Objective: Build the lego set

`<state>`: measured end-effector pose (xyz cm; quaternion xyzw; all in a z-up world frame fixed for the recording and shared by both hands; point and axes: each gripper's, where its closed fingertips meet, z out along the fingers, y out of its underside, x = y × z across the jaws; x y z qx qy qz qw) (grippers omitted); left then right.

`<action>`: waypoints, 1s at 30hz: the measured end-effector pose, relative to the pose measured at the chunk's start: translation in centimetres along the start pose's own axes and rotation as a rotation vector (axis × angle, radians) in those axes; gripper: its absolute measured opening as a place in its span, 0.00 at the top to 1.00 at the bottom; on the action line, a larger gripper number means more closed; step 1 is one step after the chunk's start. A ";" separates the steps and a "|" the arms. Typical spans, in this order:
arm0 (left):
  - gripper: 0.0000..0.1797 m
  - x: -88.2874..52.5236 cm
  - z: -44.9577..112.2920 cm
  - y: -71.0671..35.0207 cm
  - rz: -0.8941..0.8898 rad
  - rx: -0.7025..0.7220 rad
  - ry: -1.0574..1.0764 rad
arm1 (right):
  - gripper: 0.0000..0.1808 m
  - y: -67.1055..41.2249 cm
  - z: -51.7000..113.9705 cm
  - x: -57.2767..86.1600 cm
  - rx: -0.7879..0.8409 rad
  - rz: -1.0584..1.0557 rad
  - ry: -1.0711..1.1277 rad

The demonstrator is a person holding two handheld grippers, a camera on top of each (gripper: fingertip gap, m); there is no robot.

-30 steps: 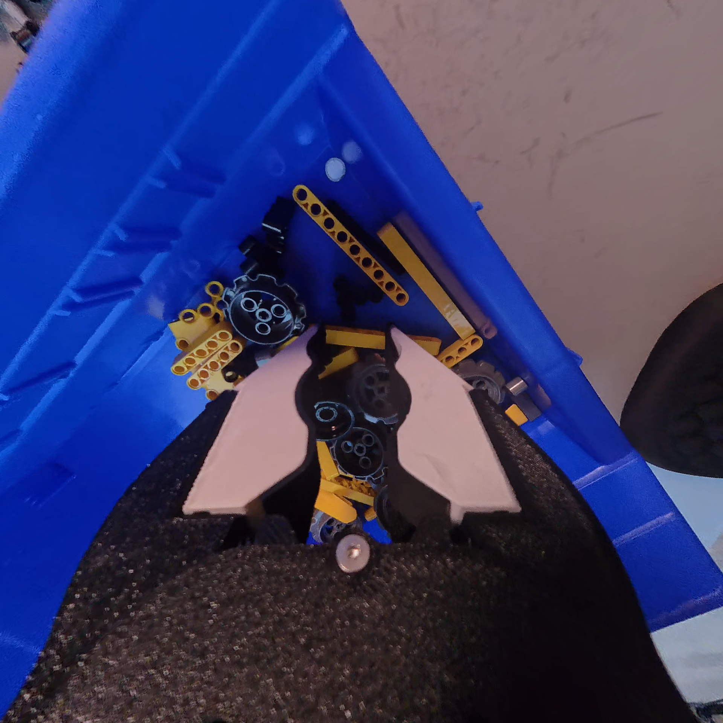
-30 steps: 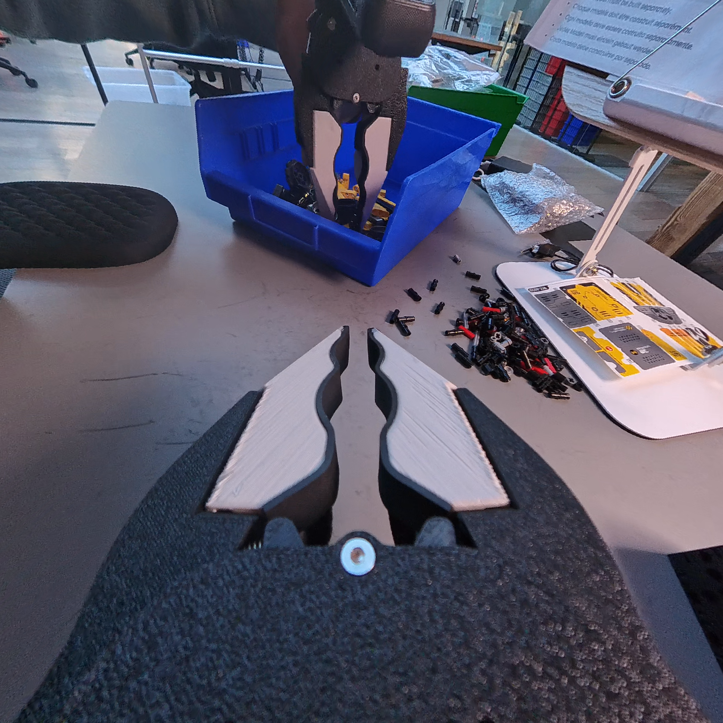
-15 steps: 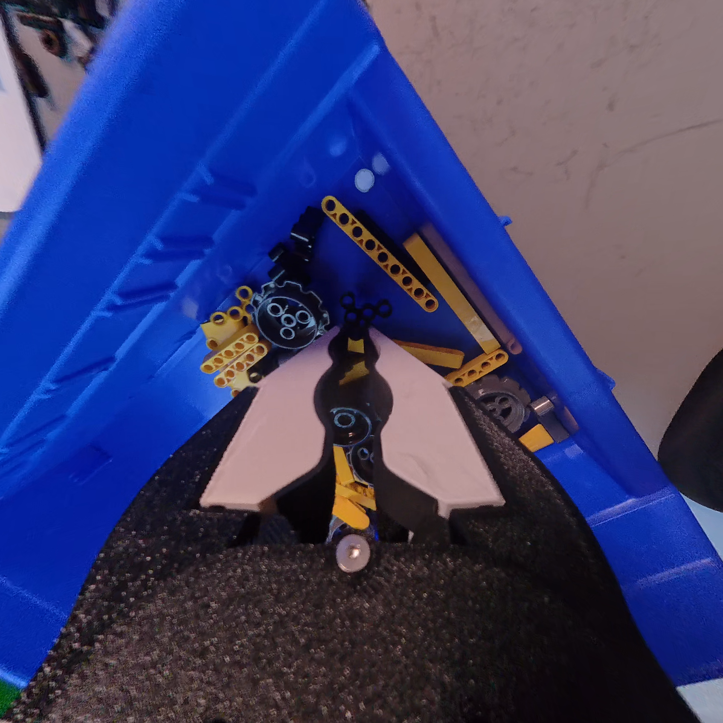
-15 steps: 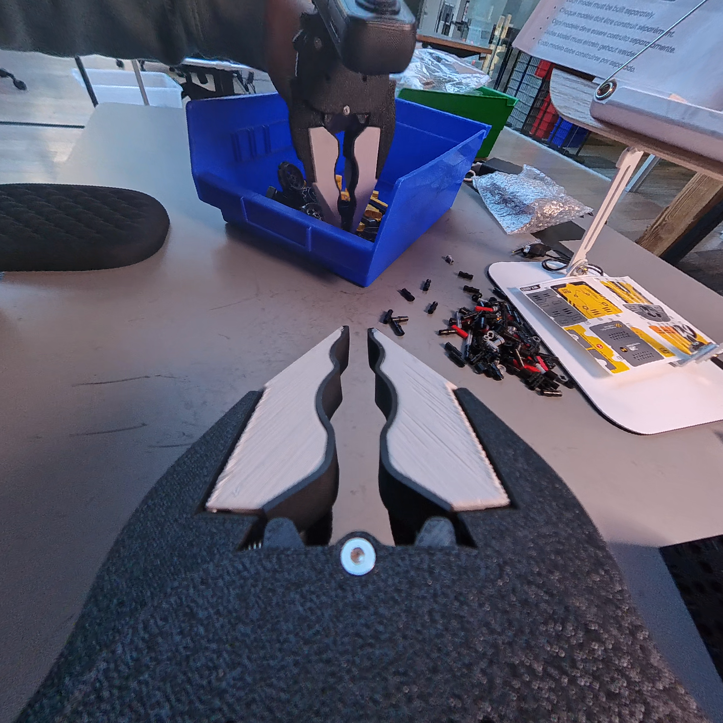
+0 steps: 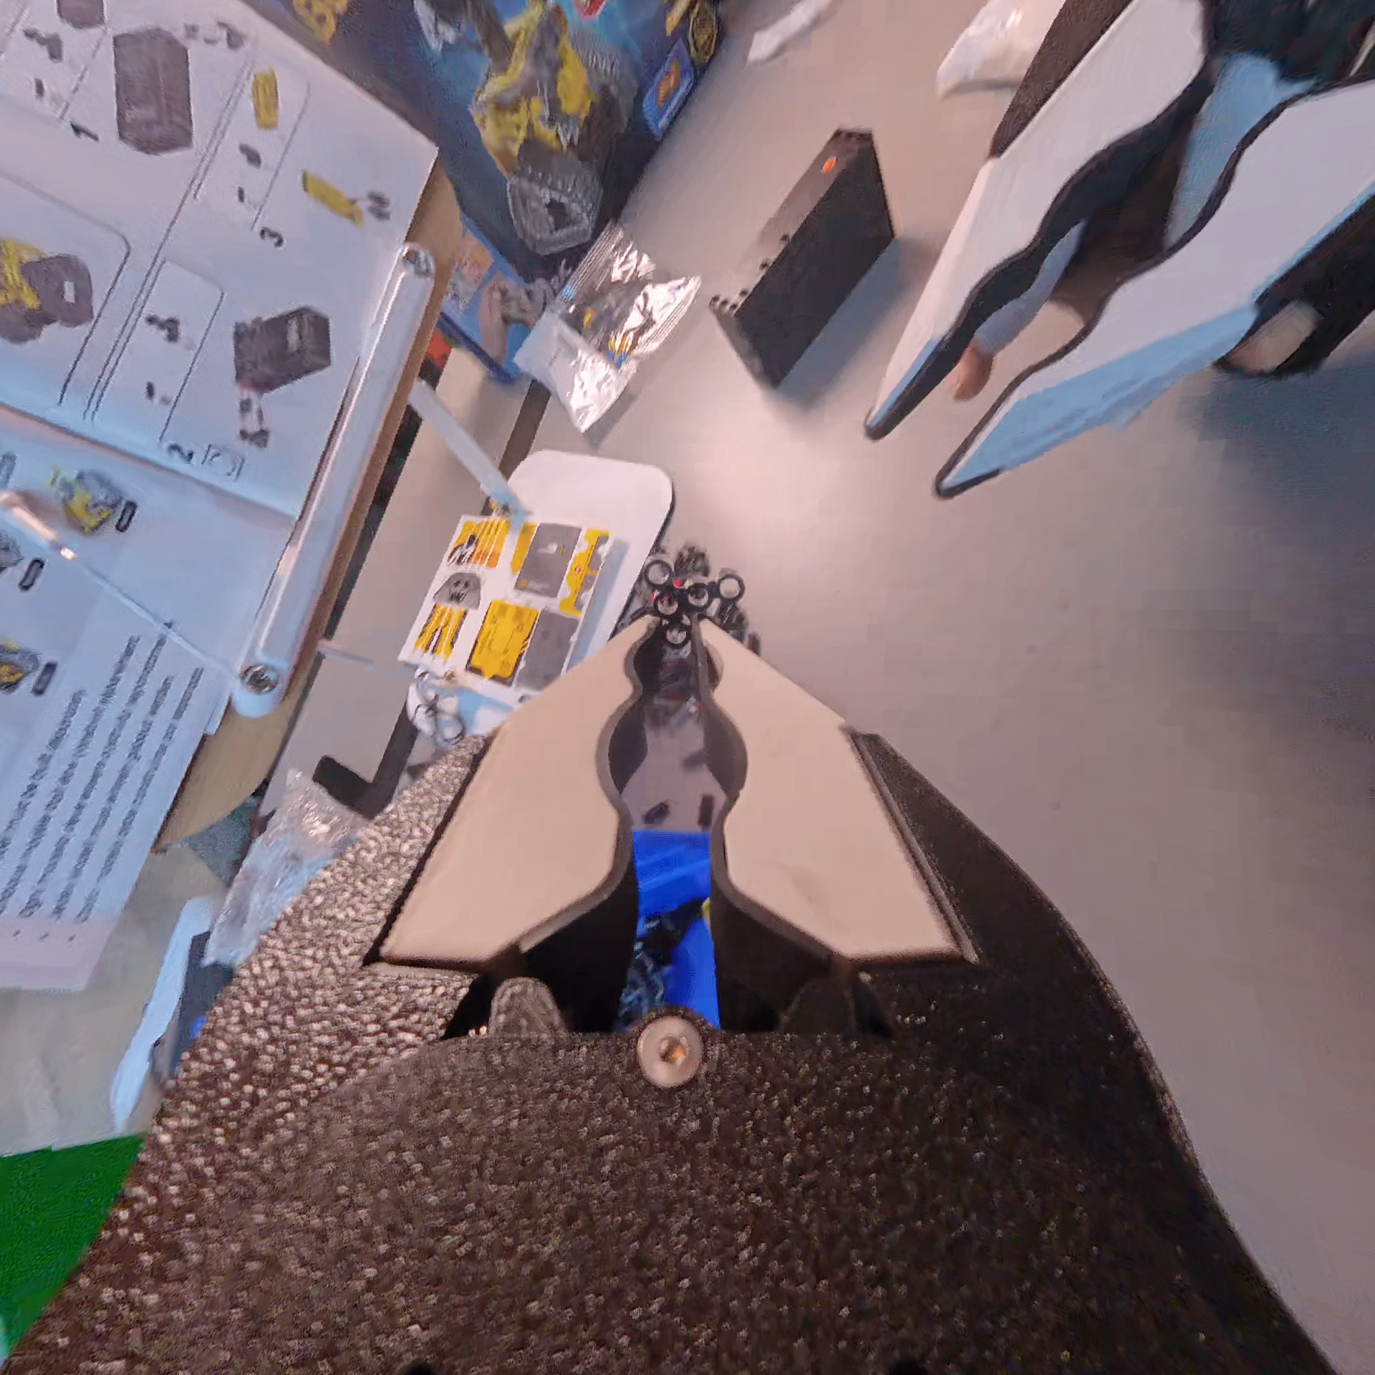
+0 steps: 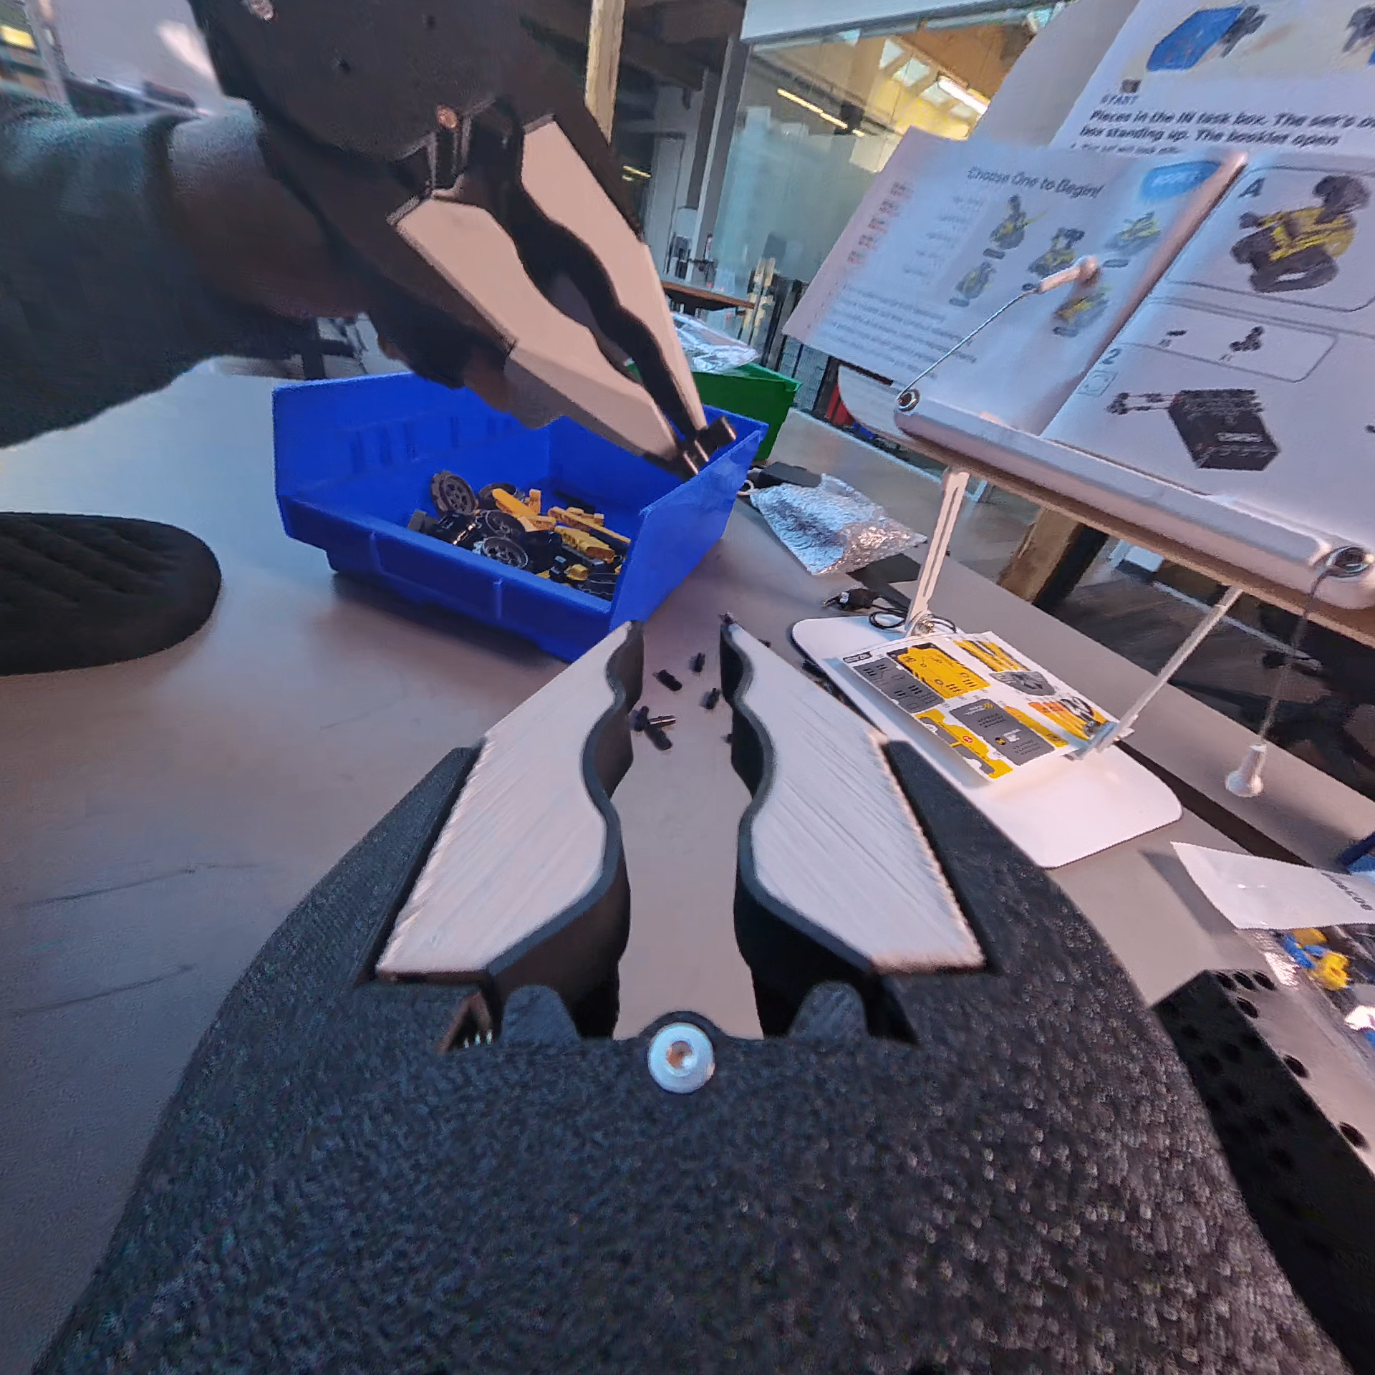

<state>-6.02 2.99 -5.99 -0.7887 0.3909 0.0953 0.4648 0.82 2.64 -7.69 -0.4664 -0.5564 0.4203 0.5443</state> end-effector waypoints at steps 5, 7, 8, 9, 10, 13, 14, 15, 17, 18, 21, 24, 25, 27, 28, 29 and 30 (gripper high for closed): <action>0.96 4.0 2.6 -3.7 -0.240 0.144 0.144 | 0.88 -0.7 -0.6 1.0 -0.021 -0.287 0.138; 0.96 4.7 3.2 -4.2 -0.297 0.166 0.197 | 0.88 -0.8 -0.7 0.9 -0.031 -0.407 0.168; 0.96 5.1 3.4 -4.2 -0.307 0.166 0.219 | 0.89 -0.7 -0.6 0.7 -0.042 -0.427 0.165; 0.96 5.4 3.5 -4.1 -0.310 0.163 0.230 | 0.89 -0.5 -0.5 0.7 -0.054 -0.437 0.169; 0.96 5.6 3.5 -4.0 -0.311 0.159 0.235 | 0.91 -0.2 -0.5 0.8 -0.065 -0.445 0.173; 0.96 6.0 3.5 -3.3 -0.316 0.145 0.245 | 0.97 0.0 -0.3 0.7 -0.074 -0.465 0.162; 0.96 6.1 3.4 -3.2 -0.312 0.152 0.247 | 0.97 0.2 -0.3 0.7 -0.079 -0.458 0.142; 0.96 6.2 3.2 -3.2 -0.299 0.170 0.249 | 0.97 0.3 -0.3 0.5 -0.073 -0.418 0.109; 0.95 6.2 2.7 -3.2 -0.281 0.215 0.245 | 0.97 0.5 -0.5 0.5 -0.069 -0.277 0.013; 0.93 6.2 2.5 -2.8 -0.281 0.223 0.233 | 0.97 1.5 -0.6 0.7 -0.115 -0.210 -0.046; 0.85 7.2 3.0 -0.3 -0.325 0.195 0.242 | 0.97 6.2 -1.6 1.2 -0.343 -0.123 -0.165; 0.75 9.0 4.4 2.1 -0.376 0.170 0.260 | 0.97 10.0 -2.5 2.6 -0.541 -0.143 -0.142; 0.73 9.4 4.8 2.6 -0.384 0.169 0.258 | 0.97 11.2 -2.8 2.8 -0.604 -0.113 -0.143; 0.68 9.7 5.3 2.8 -0.383 0.173 0.255 | 0.97 12.7 -3.2 3.5 -0.680 -0.087 -0.116; 0.67 9.6 5.4 2.9 -0.365 0.177 0.241 | 0.97 13.3 -3.5 3.6 -0.714 -0.078 -0.117; 0.67 9.2 5.5 3.0 -0.345 0.181 0.216 | 0.97 13.4 -3.5 3.7 -0.716 -0.061 -0.112; 0.66 8.9 5.5 3.1 -0.328 0.187 0.192 | 0.96 13.4 -3.6 3.7 -0.720 -0.042 -0.109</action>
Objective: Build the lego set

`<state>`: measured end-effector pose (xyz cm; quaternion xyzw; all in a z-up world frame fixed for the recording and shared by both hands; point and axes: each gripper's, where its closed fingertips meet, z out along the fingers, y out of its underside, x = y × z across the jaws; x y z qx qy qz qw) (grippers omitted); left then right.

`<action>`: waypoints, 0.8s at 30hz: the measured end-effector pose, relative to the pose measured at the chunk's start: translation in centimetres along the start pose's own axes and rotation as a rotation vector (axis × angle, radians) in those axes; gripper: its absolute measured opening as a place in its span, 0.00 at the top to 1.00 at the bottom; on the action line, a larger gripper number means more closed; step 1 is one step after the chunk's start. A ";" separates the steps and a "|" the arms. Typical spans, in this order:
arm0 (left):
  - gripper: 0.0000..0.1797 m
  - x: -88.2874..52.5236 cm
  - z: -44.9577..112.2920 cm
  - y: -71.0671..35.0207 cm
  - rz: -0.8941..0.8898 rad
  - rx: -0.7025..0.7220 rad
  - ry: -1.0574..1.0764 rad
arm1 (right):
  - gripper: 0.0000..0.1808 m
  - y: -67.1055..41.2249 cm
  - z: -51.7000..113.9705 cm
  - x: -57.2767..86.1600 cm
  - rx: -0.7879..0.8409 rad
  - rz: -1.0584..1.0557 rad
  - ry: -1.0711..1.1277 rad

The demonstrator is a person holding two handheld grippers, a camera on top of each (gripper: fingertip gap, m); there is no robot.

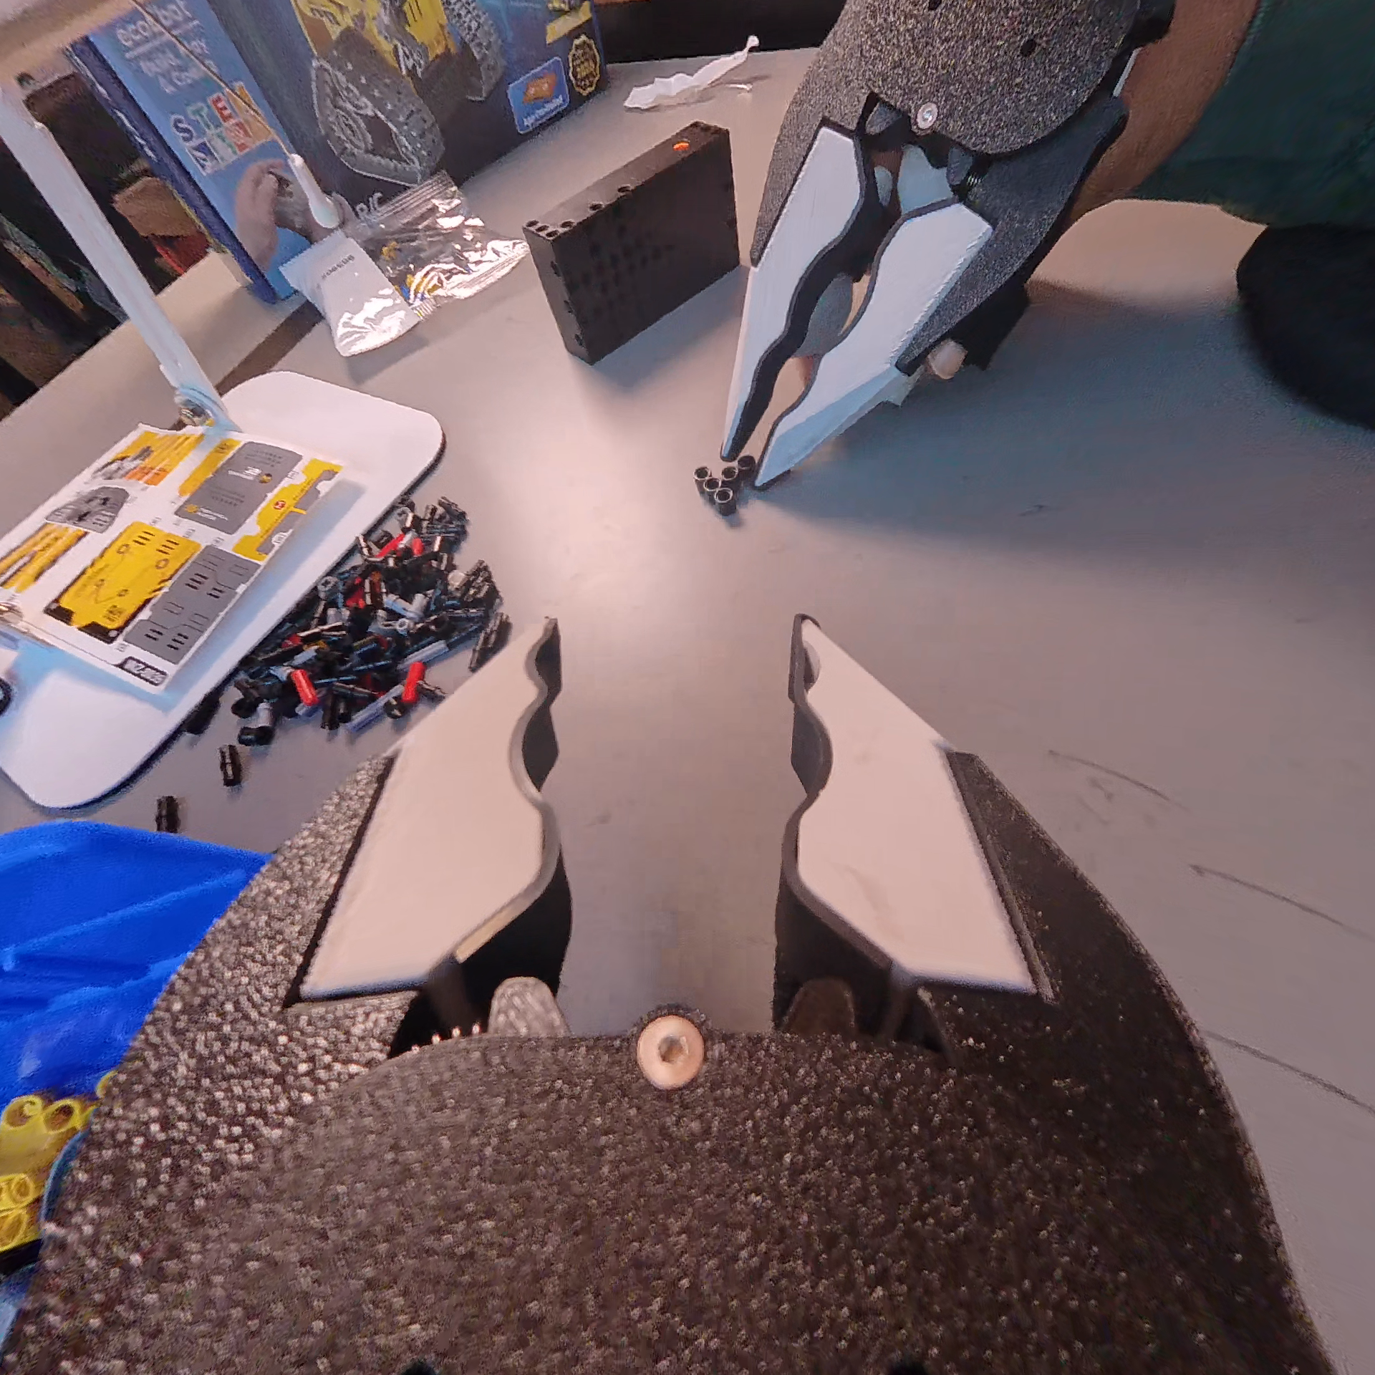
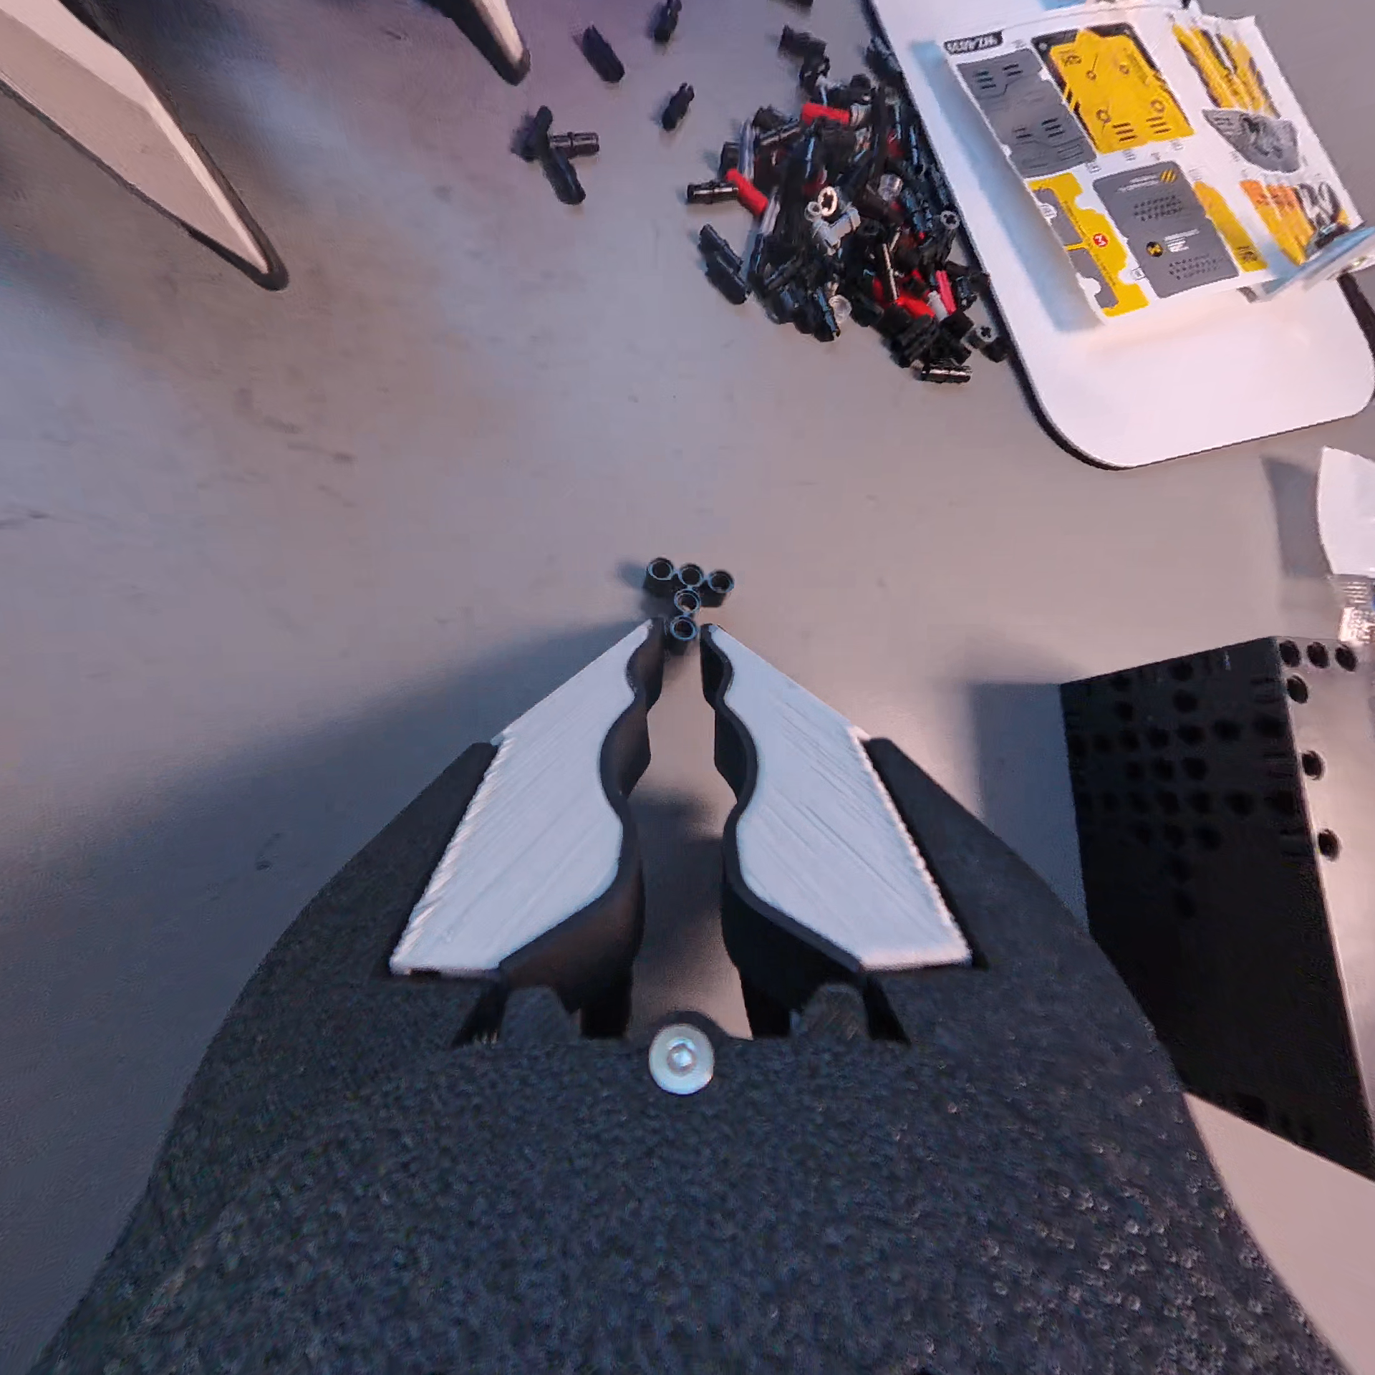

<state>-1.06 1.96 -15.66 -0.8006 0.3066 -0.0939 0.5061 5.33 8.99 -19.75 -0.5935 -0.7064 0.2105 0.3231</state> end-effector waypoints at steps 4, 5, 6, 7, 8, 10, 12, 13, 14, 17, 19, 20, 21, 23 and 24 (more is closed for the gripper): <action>0.65 -0.6 -0.4 -0.6 0.028 0.050 -0.041 | 0.87 0.1 -0.2 0.7 0.007 0.014 0.029; 0.65 -0.7 -0.4 -0.7 0.029 0.058 -0.048 | 0.87 0.1 -0.2 0.8 0.019 0.019 0.033; 0.65 -0.8 -0.5 -0.7 0.029 0.066 -0.054 | 0.87 -0.1 -0.3 0.9 0.030 0.021 0.036; 0.65 -0.8 -0.6 -0.8 0.030 0.072 -0.056 | 0.86 -0.2 -0.4 0.9 0.041 0.021 0.041; 0.65 -0.9 -0.6 -0.9 0.030 0.078 -0.059 | 0.86 -0.5 -0.5 1.0 0.058 0.018 0.048; 0.65 -1.0 -0.7 -1.0 0.028 0.085 -0.065 | 0.86 -1.1 -0.7 0.9 0.086 0.018 0.044; 0.65 -1.1 -0.7 -1.0 0.029 0.092 -0.071 | 0.87 -1.3 -0.7 0.7 0.095 0.014 0.039; 0.65 -1.1 -0.8 -1.1 0.030 0.096 -0.073 | 0.87 -1.3 -0.6 0.6 0.096 0.008 0.040; 0.65 -1.2 -0.8 -1.1 0.030 0.101 -0.074 | 0.88 -1.3 -0.6 0.6 0.099 0.005 0.045; 0.66 -1.3 -1.0 -1.3 0.026 0.116 -0.074 | 0.89 -0.9 -0.3 1.1 0.083 0.015 0.067; 0.67 -1.4 -1.1 -1.4 0.020 0.134 -0.076 | 0.90 -0.7 -0.4 1.9 0.080 0.019 0.102; 0.67 -1.5 -1.3 -1.6 0.015 0.149 -0.079 | 0.90 -0.6 -0.5 2.4 0.083 0.028 0.126; 0.67 -1.6 -1.4 -1.9 0.008 0.172 -0.082 | 0.90 -0.6 -0.6 2.9 0.090 0.038 0.150; 0.69 -1.7 -1.8 -2.4 -0.024 0.218 -0.076 | 0.90 -1.1 -1.1 3.7 0.130 0.053 0.189; 0.69 -1.8 -2.0 -2.6 -0.046 0.235 -0.069 | 0.90 -1.6 -1.4 4.1 0.163 0.061 0.212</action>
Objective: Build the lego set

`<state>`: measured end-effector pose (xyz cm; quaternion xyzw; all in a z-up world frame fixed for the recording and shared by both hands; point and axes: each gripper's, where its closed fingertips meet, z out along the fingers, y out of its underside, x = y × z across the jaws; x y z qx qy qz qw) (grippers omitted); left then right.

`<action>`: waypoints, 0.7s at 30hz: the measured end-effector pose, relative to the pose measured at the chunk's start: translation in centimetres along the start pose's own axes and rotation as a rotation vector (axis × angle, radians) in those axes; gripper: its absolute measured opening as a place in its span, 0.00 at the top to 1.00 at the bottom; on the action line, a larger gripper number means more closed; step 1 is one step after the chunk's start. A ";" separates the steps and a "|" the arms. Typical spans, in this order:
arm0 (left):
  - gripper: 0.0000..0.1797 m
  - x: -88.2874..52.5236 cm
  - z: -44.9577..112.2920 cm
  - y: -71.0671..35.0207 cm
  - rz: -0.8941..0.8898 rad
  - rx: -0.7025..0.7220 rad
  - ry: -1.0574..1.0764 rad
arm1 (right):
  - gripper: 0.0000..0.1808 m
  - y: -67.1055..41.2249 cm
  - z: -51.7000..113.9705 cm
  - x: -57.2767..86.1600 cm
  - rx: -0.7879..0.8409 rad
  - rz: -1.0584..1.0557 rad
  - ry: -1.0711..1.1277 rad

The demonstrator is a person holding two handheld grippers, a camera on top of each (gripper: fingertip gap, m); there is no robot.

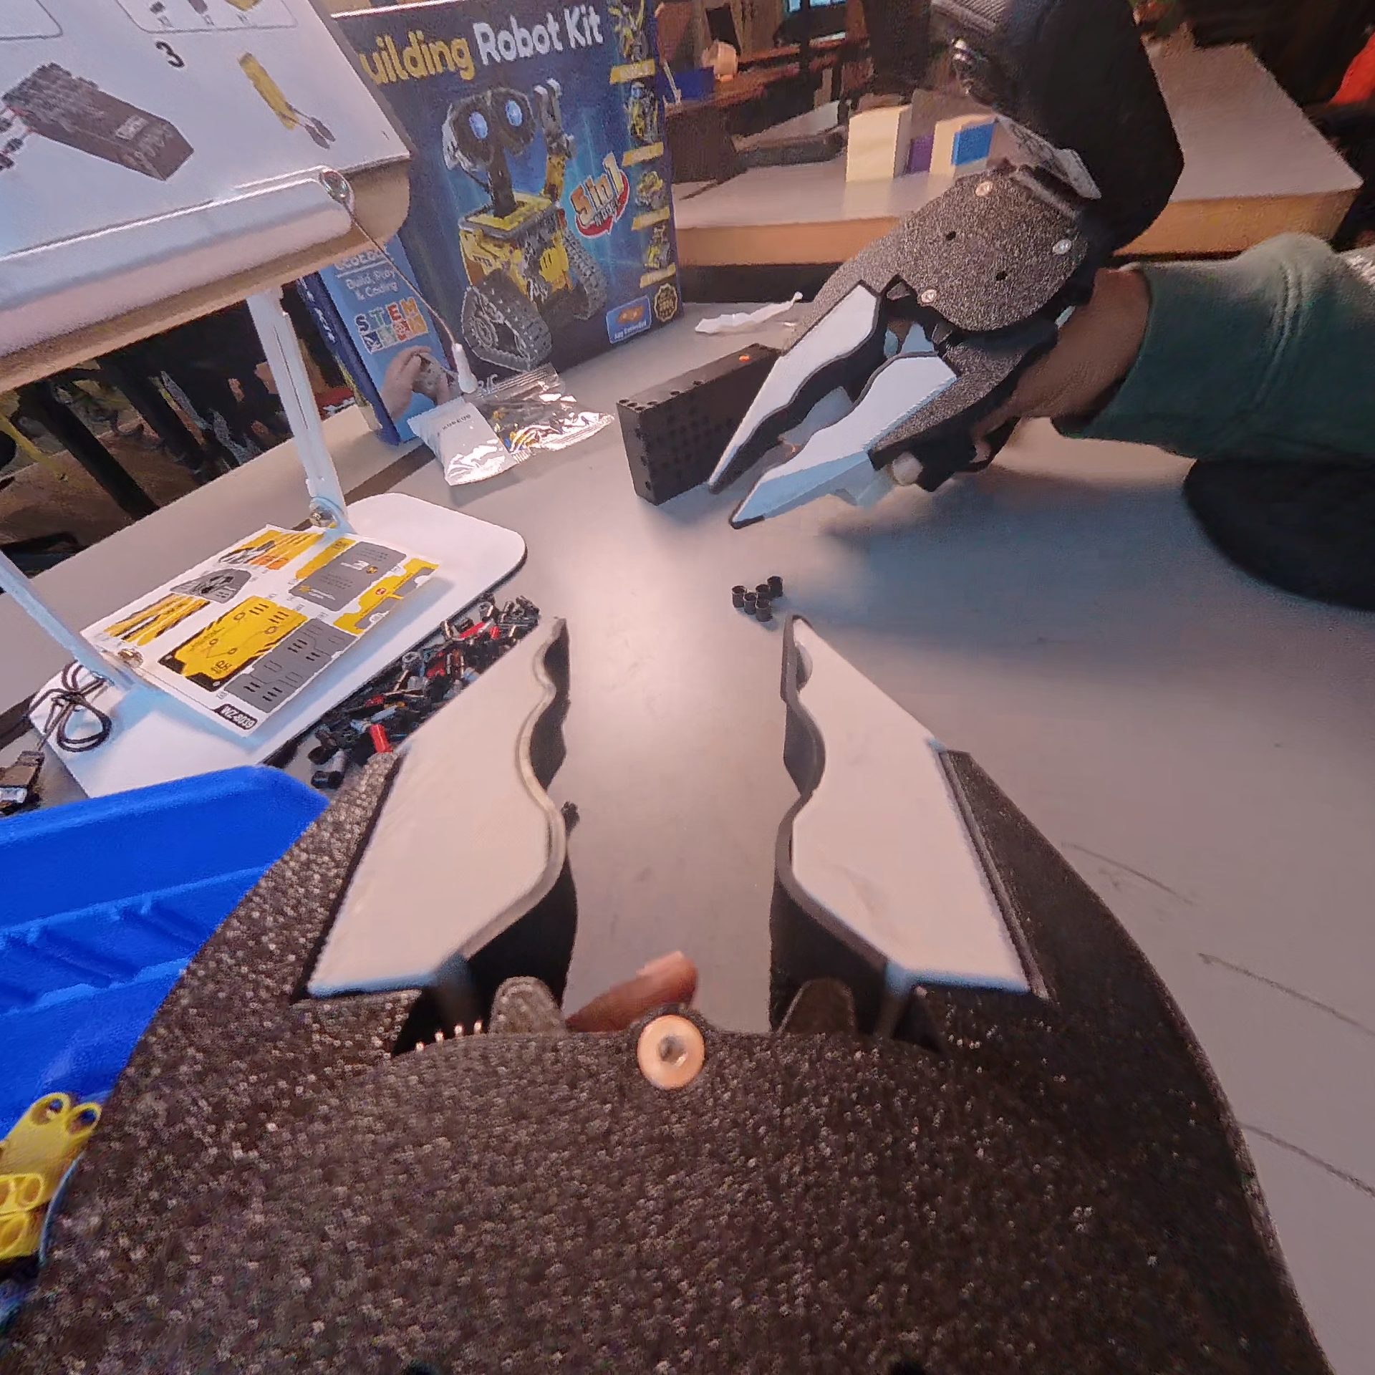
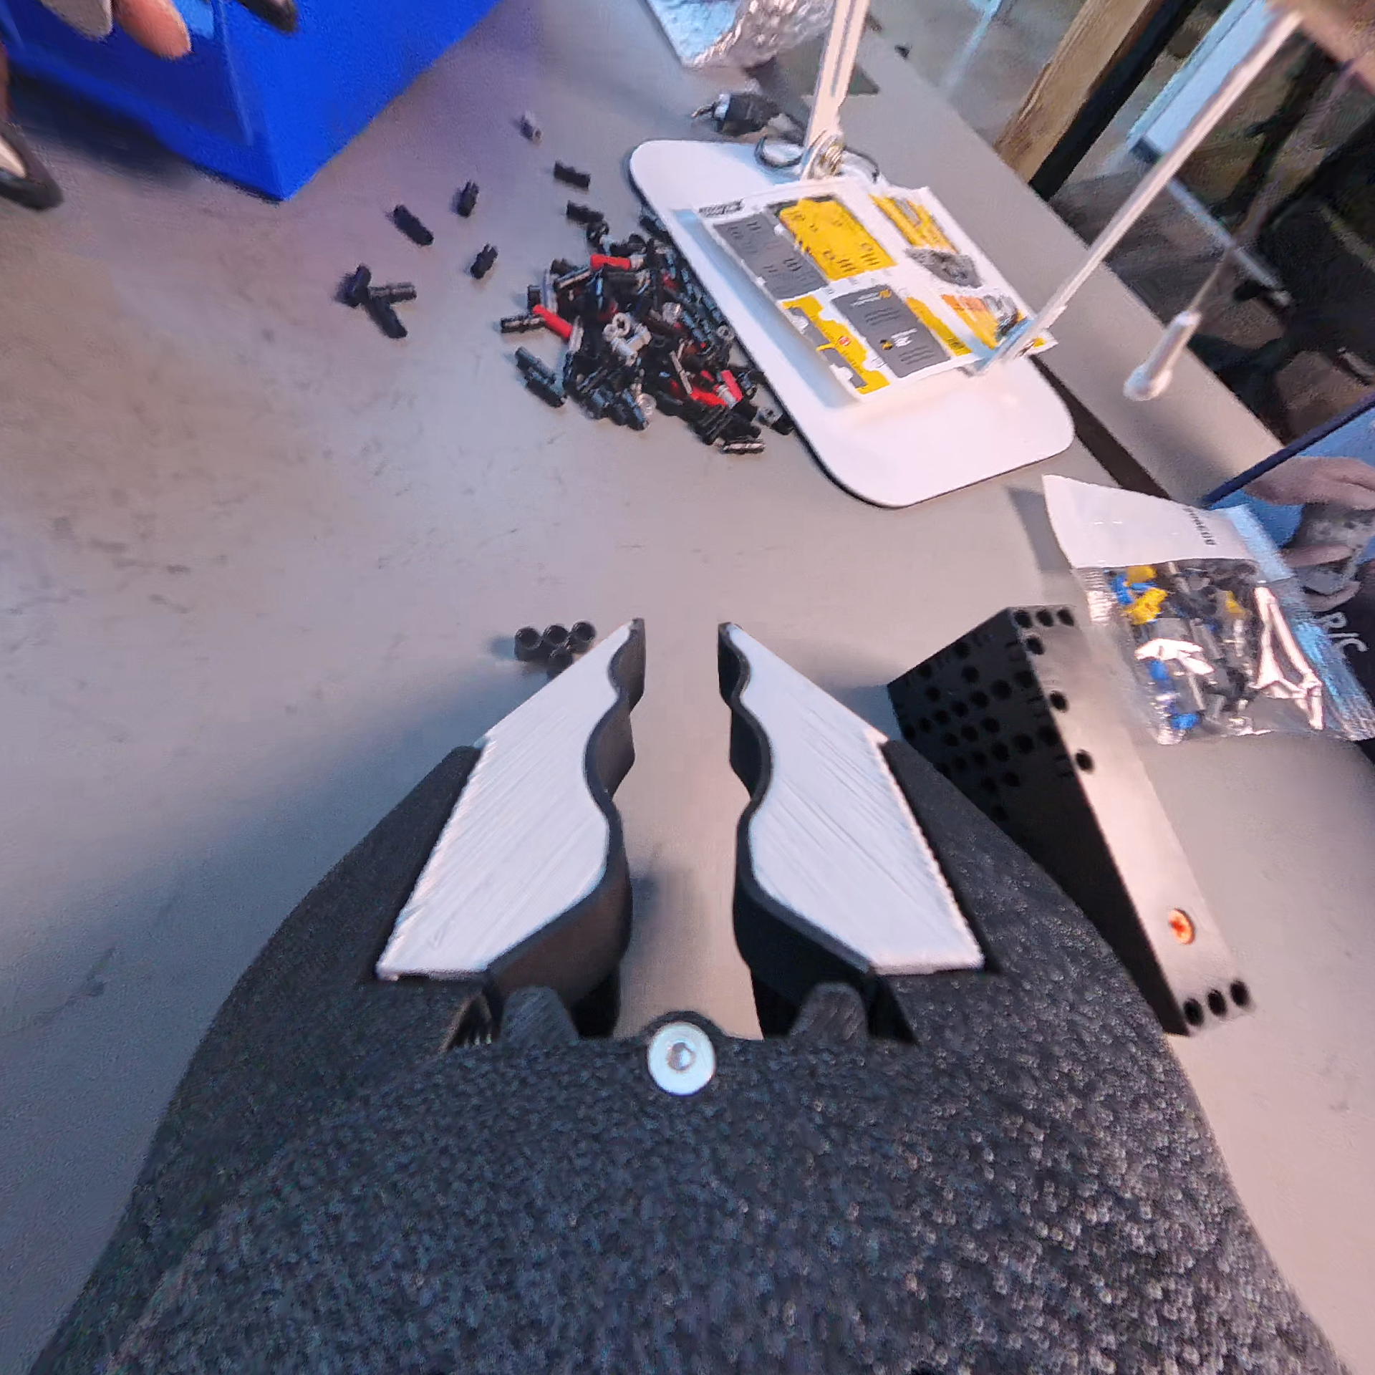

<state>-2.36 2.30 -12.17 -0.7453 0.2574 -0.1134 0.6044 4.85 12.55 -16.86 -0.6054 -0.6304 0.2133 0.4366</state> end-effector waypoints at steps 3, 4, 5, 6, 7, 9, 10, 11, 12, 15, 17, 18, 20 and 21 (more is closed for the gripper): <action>0.67 -0.5 -0.2 -0.4 -0.029 0.032 -0.009 | 0.90 -3.1 -0.8 2.3 0.147 0.045 0.106; 0.66 -0.6 -0.3 -0.5 -0.023 0.039 -0.020 | 0.90 -4.7 -1.2 3.3 0.206 0.059 0.142; 0.65 -0.7 -0.3 -0.7 -0.013 0.048 -0.030 | 0.90 -6.6 -1.7 4.5 0.269 0.069 0.175; 0.65 -0.7 -0.4 -0.9 0.003 0.055 -0.039 | 0.90 -8.4 -2.2 5.9 0.320 0.069 0.209; 0.64 -0.6 -0.4 -1.0 0.019 0.058 -0.044 | 0.90 -10.3 -2.5 7.4 0.362 0.064 0.248; 0.63 -0.3 -0.3 -1.1 0.011 0.064 -0.039 | 0.89 -14.1 -3.0 10.4 0.437 0.055 0.321; 0.63 -0.1 -0.2 -1.2 -0.003 0.071 -0.033 | 0.89 -15.8 -2.9 11.8 0.463 0.055 0.343; 0.63 0.0 -0.2 -1.4 -0.013 0.080 -0.028 | 0.88 -17.4 -2.7 13.2 0.488 0.054 0.369; 0.64 0.0 -0.3 -1.6 -0.014 0.090 -0.030 | 0.88 -18.8 -2.5 14.6 0.508 0.049 0.402; 0.71 -0.1 -0.7 -2.1 0.010 0.114 -0.045 | 0.88 -21.9 -1.1 17.8 0.547 0.058 0.456; 0.75 -0.2 -1.1 -2.7 0.003 0.146 -0.056 | 0.88 -22.7 0.2 19.7 0.532 0.070 0.487; 0.77 -0.3 -1.3 -3.0 -0.003 0.163 -0.062 | 0.89 -22.8 0.8 20.2 0.524 0.081 0.485; 0.82 -0.6 -1.7 -3.5 -0.015 0.195 -0.073 | 0.89 -22.8 1.7 21.0 0.521 0.109 0.481; 0.84 -0.7 -1.8 -3.7 -0.021 0.209 -0.072 | 0.89 -22.7 1.9 21.1 0.520 0.115 0.478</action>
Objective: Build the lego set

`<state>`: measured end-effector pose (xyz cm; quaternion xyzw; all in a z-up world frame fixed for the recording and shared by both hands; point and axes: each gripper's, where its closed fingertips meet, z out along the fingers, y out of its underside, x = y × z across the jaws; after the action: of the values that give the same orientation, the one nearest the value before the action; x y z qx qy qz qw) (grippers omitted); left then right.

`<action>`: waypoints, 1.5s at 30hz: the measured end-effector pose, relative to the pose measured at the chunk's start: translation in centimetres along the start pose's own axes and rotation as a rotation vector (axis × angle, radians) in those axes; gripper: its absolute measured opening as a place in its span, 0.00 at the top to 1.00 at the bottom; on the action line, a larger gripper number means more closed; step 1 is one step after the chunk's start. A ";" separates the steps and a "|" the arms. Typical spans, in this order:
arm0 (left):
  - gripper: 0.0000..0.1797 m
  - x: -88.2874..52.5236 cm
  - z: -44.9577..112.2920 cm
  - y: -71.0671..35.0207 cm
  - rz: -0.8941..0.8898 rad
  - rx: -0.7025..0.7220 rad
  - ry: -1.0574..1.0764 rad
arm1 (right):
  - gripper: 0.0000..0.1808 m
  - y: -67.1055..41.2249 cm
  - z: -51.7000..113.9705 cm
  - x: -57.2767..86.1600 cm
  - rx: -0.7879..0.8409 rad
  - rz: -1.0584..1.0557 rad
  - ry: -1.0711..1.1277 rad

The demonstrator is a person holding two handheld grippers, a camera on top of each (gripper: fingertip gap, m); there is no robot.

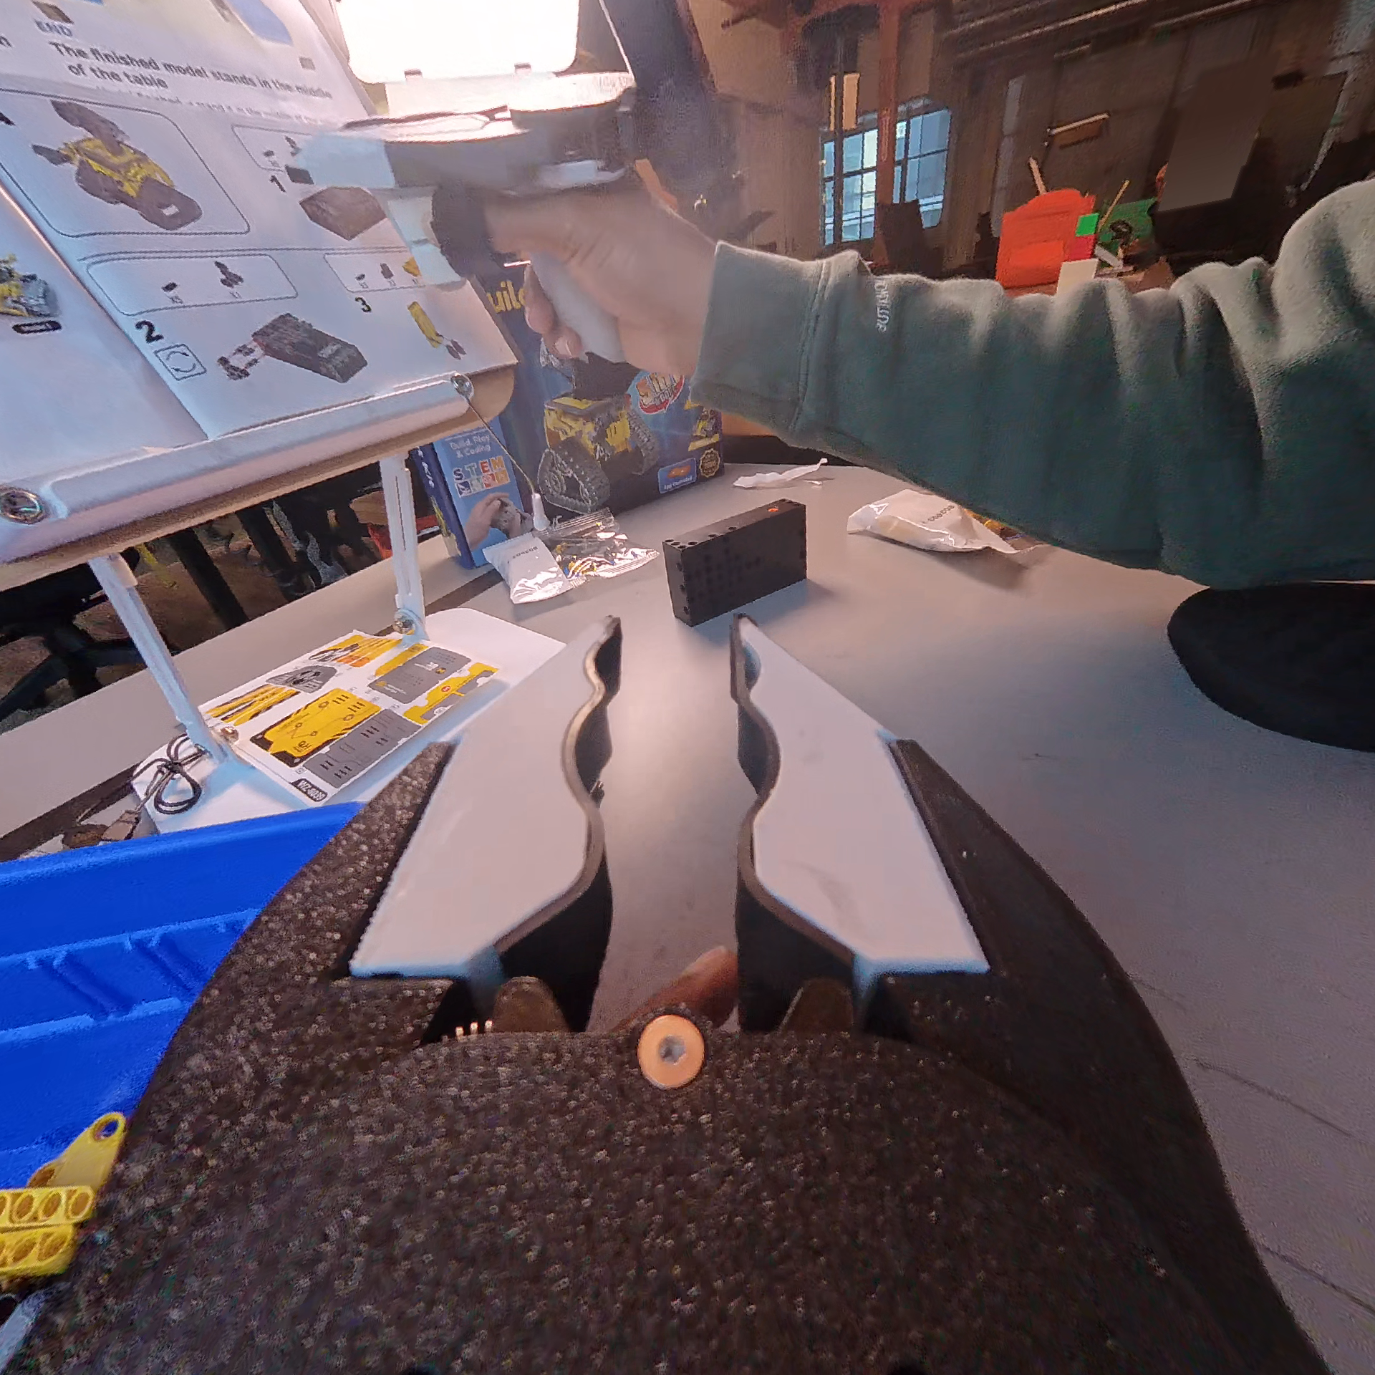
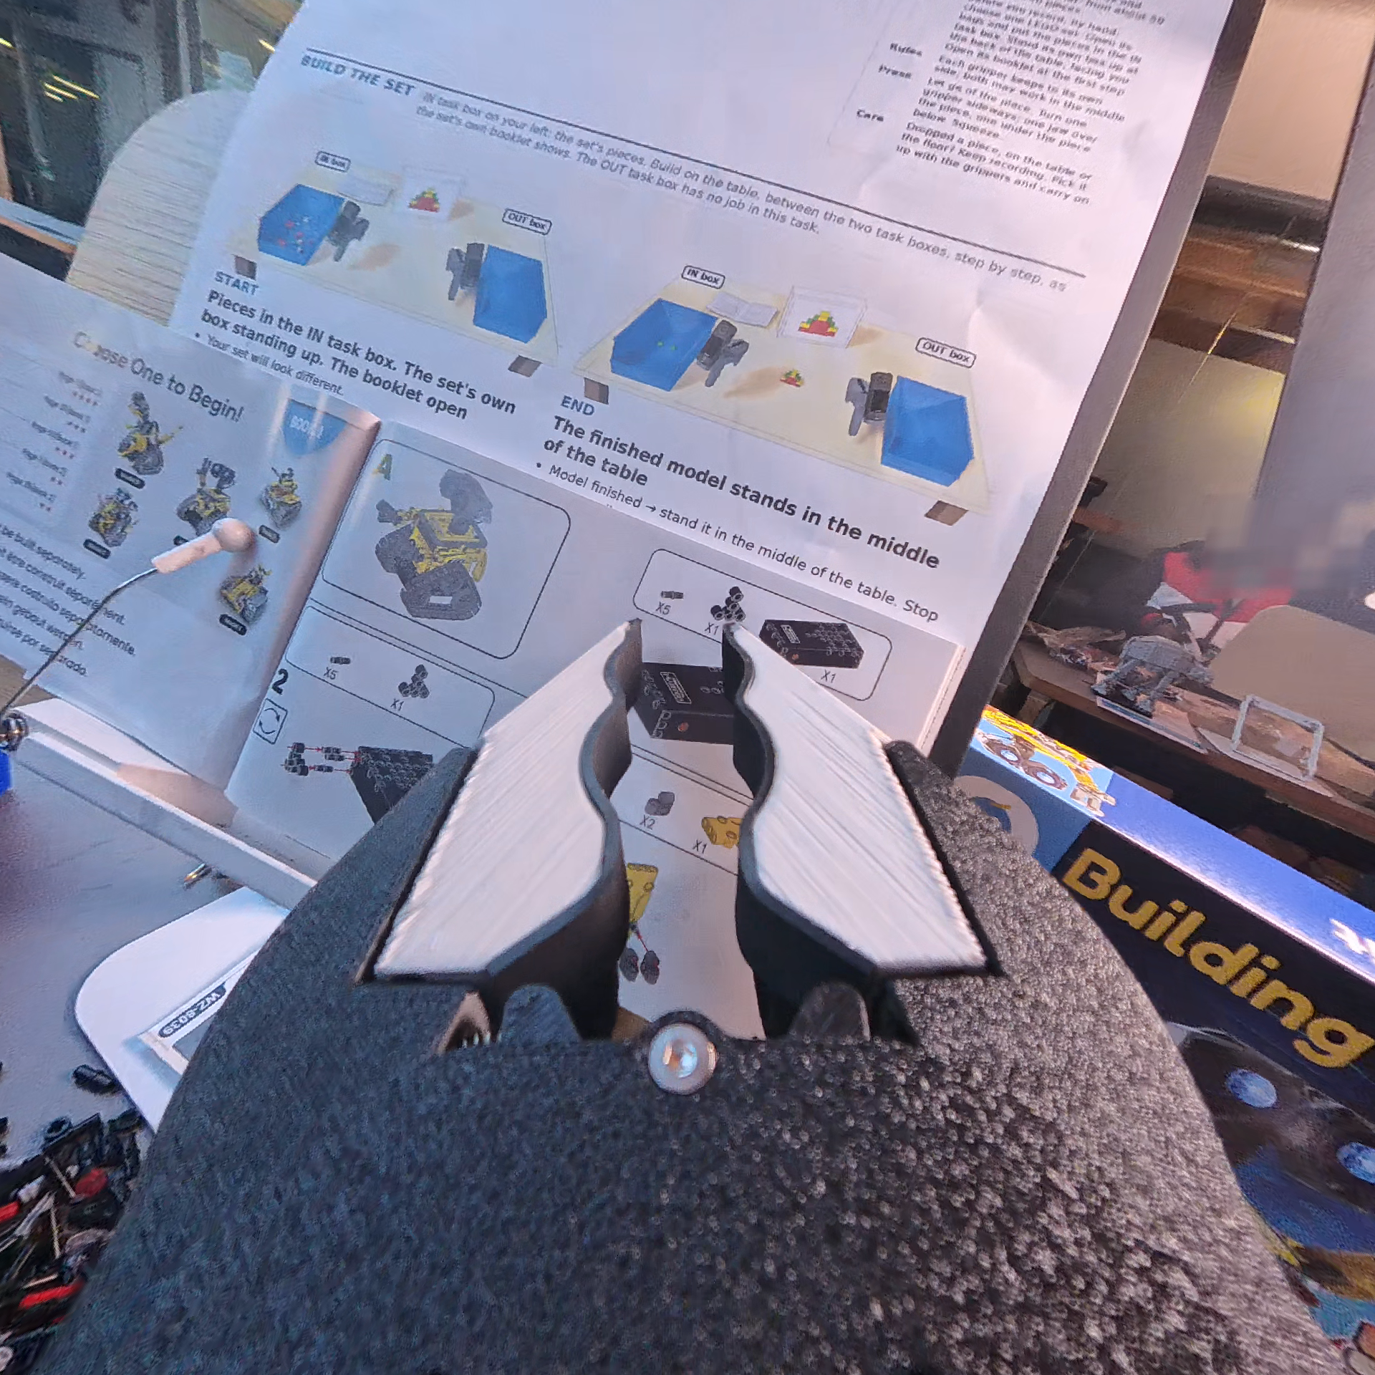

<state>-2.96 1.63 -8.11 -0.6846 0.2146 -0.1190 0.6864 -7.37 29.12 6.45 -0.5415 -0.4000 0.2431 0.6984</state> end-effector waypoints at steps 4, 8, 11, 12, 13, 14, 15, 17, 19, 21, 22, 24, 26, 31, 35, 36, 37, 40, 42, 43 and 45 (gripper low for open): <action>0.91 -0.1 -0.1 0.0 -0.024 0.010 0.020 | 0.90 0.3 0.0 0.2 0.005 -0.008 0.003; 0.93 -0.4 0.0 0.4 -0.014 0.000 0.012 | 0.93 0.1 -1.0 -0.4 0.023 -0.016 -0.031; 0.93 -0.9 0.0 0.7 -0.026 -0.021 -0.013 | 0.96 0.3 -2.9 -2.4 0.032 -0.015 -0.103; 0.93 -1.2 -0.1 0.9 -0.042 -0.034 -0.027 | 0.96 0.6 -3.8 -3.1 0.026 -0.012 -0.129; 0.91 -1.5 -0.1 1.0 -0.066 -0.049 -0.038 | 0.96 1.1 -4.8 -4.0 0.016 -0.008 -0.158; 0.89 -1.7 -0.2 1.0 -0.096 -0.070 -0.041 | 0.96 1.6 -5.9 -5.0 0.005 -0.002 -0.188; 0.86 -1.7 -0.3 0.9 -0.122 -0.088 -0.035 | 0.96 2.1 -7.1 -6.0 -0.008 0.003 -0.223; 0.83 -1.2 -0.8 -0.3 -0.146 -0.093 -0.004 | 0.95 3.7 -10.0 -8.1 -0.054 0.004 -0.297; 0.80 -0.5 -1.6 -1.5 -0.086 -0.108 0.004 | 0.95 5.5 -13.1 -9.7 -0.104 0.009 -0.355; 0.78 -0.3 -2.9 -2.3 -0.026 -0.123 -0.019 | 0.95 7.0 -16.3 -11.1 -0.150 0.027 -0.405; 0.77 -0.6 -3.8 -2.7 -0.009 -0.129 -0.048 | 0.95 7.5 -17.8 -11.6 -0.168 0.041 -0.422; 0.76 -2.2 -6.3 -3.1 0.011 -0.155 -0.149 | 0.93 8.4 -20.3 -12.1 -0.199 0.057 -0.436; 0.75 -4.0 -9.3 -1.9 0.008 -0.278 -0.242 | 0.91 9.1 -22.2 -11.8 -0.222 0.055 -0.413; 0.72 -3.9 -15.2 7.7 -0.062 -0.916 -0.251 | 0.88 10.0 -24.1 -11.9 -0.226 0.166 -0.406; 0.81 -4.9 -16.0 11.2 0.111 -1.149 -0.331 | 0.88 9.4 -24.2 -13.0 -0.201 0.191 -0.450; 0.85 -4.9 -16.3 12.0 0.119 -1.187 -0.320 | 0.88 9.2 -24.4 -13.3 -0.196 0.170 -0.458; 0.85 -4.9 -16.6 12.6 0.107 -1.198 -0.310 | 0.88 9.1 -24.6 -13.5 -0.195 0.146 -0.467; 0.85 -5.6 -18.9 12.6 0.098 -1.222 -0.344 | 0.88 8.8 -25.3 -13.4 -0.188 0.082 -0.470; 0.84 -6.4 -21.5 12.7 0.077 -1.254 -0.400 | 0.88 8.8 -25.9 -13.0 -0.188 0.079 -0.471; 0.85 -6.7 -23.0 12.8 0.052 -1.277 -0.429 | 0.88 8.9 -26.1 -12.8 -0.190 0.091 -0.469; 0.85 -7.4 -25.9 13.1 0.026 -1.301 -0.467 | 0.89 9.0 -26.5 -12.4 -0.187 0.123 -0.465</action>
<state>-23.05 -17.53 -19.33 -0.9622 0.0971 0.1929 0.1656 8.26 7.31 -8.26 -0.5566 -0.5370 0.3649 0.5184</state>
